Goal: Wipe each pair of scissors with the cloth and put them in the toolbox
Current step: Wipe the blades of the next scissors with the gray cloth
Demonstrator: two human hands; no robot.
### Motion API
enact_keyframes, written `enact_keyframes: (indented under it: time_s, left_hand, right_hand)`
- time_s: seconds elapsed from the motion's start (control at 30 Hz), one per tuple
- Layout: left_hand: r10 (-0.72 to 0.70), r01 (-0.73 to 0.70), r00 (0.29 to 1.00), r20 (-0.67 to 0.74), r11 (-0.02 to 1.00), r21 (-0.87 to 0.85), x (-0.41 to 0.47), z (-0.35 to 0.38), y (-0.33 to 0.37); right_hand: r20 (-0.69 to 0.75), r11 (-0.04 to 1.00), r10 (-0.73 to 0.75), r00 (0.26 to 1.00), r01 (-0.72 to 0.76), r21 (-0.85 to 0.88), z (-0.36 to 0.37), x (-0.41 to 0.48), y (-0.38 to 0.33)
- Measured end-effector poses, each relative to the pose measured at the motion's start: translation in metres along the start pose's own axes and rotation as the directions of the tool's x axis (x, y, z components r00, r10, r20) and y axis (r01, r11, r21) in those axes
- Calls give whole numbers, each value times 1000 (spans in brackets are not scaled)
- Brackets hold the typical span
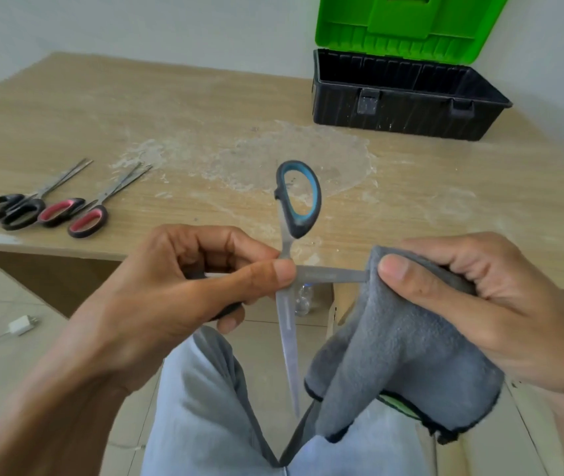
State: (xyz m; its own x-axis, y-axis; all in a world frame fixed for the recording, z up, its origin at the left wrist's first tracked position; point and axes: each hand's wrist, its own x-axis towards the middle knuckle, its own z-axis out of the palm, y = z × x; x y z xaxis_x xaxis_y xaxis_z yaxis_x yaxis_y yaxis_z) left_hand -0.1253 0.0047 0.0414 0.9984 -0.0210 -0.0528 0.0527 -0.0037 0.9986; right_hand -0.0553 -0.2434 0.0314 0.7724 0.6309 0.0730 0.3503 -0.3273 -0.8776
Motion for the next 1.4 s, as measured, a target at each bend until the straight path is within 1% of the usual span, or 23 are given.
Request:
enact_keyframes:
  time_s: [0.1,0.17,0.23,0.3,0.37,0.43,0.57,0.63,0.7,0.77,0.8,0.87,0.93,0.97,1.07,1.17,1.33,1.4]
  left_hand:
    - [-14,14,1000,2,1000,-15,0,-1,1]
    - [1,-1,1000,9,1000,-11,0,-1,2]
    - [24,-25,999,41,999,24,1,4,1]
    - [20,-26,997,80,997,66,2,12,0]
    - [6,-9,998,69,999,48,3,13,-1]
    - [5,-6,999,44,1000,23,3,7,-1]
    - [16,-16,1000,5,1000,-6,0,-3,1]
    - [17,-17,1000,6,1000,5,0,-1,0]
    - [9,-9,1000,16,1000,23,2,3,-2]
    - [-1,0,1000,28,999,33,2,5,-4]
    - [-7,6,1000,21,999,33,2,4,-5]
    - [-18,18,1000,-16,1000,8,1,-1,-5]
    - [-24,23,998,-54,999,-28,-1,-6,-4]
    - [-21,19,998,-62,999,-29,-2,-7,-3]
    - [-1,1,999,-52,1000,-7,-3,-3,-2]
    - [14,-14,998,-60,1000,-3,-1,-1,-1]
    - [26,-24,998,-60,999,33,-1,-2,-1]
    - [32,-30,996,-80,999,24,0,-4,-2]
  right_hand:
    - [3,1000,-3,1000,3,14,-2,-3,2]
    - [-9,1000,-16,1000,16,11,1,-2,-1]
    - [-4,999,-36,999,36,-36,8,1,-3]
    - [14,991,-61,998,63,-119,16,5,-4]
    - [16,988,-81,997,83,-133,20,8,-7]
    - [-2,991,-92,996,91,-97,12,8,-6]
    - [-27,996,-45,999,43,-82,0,2,-3]
    - [-38,993,-56,998,52,-104,7,2,-4]
    - [-43,983,-85,995,76,-169,18,6,-4]
    - [14,974,-85,996,86,-211,27,8,-7]
    - [45,978,-69,997,76,-196,28,8,-7]
    - [90,994,-30,996,39,-98,21,7,-8]
    - [119,1000,-1,993,2,-6,12,6,-9]
    - [123,1000,3,992,-3,5,9,5,-7]
    - [93,999,-30,995,31,-11,9,3,-2]
    - [68,1000,-3,998,2,9,11,2,0]
    - [104,999,6,995,-2,-34,8,0,-1]
    - [75,999,14,997,-12,-35,5,0,2]
